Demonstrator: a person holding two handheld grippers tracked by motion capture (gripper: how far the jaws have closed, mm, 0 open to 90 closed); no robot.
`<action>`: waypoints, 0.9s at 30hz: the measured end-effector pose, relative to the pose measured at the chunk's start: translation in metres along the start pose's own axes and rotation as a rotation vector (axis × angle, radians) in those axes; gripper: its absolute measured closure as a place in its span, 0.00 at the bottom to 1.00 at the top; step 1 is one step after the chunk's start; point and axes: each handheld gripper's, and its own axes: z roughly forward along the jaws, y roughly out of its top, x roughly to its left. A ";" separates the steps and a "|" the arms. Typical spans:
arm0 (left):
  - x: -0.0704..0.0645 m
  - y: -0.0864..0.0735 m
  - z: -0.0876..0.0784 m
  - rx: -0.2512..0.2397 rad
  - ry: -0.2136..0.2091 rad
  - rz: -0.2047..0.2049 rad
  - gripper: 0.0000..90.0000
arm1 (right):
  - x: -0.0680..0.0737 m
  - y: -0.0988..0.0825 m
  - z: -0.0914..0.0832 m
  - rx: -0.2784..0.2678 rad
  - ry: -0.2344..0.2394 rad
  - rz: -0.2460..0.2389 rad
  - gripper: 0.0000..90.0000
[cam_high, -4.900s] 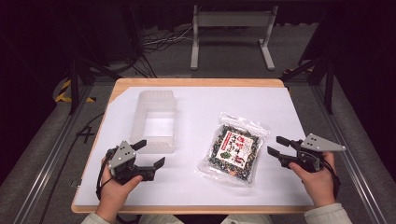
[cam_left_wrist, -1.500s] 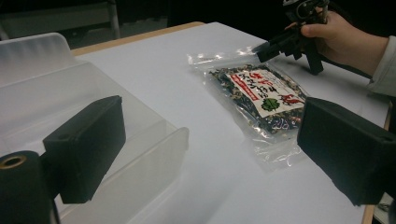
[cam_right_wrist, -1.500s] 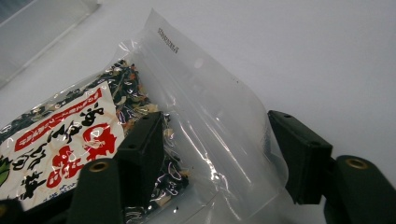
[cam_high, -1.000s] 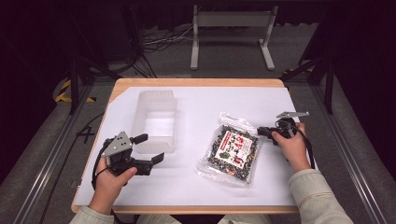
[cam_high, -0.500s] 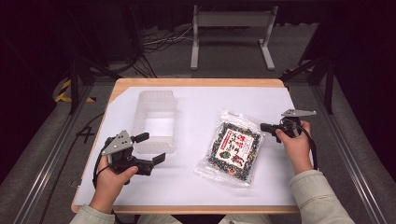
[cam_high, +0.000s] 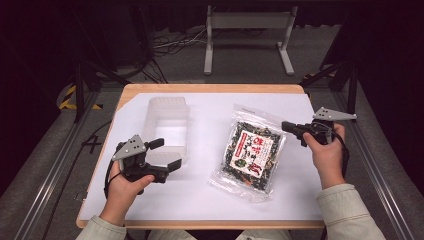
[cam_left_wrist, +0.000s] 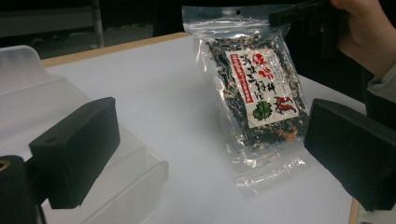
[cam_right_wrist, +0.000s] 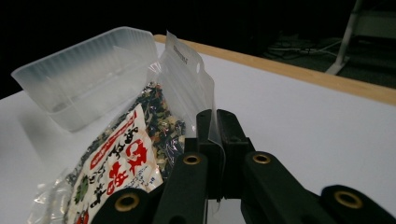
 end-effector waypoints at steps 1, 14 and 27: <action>0.000 0.000 0.000 -0.001 -0.004 -0.007 0.05 | 0.003 0.005 -0.003 -0.011 0.004 -0.017 1.00; 0.000 0.004 -0.002 0.020 -0.012 -0.008 0.19 | 0.047 0.041 -0.035 -0.115 0.013 -0.196 1.00; -0.005 0.012 -0.005 -0.007 -0.012 0.043 0.21 | 0.089 0.064 -0.057 -0.193 0.081 -0.306 1.00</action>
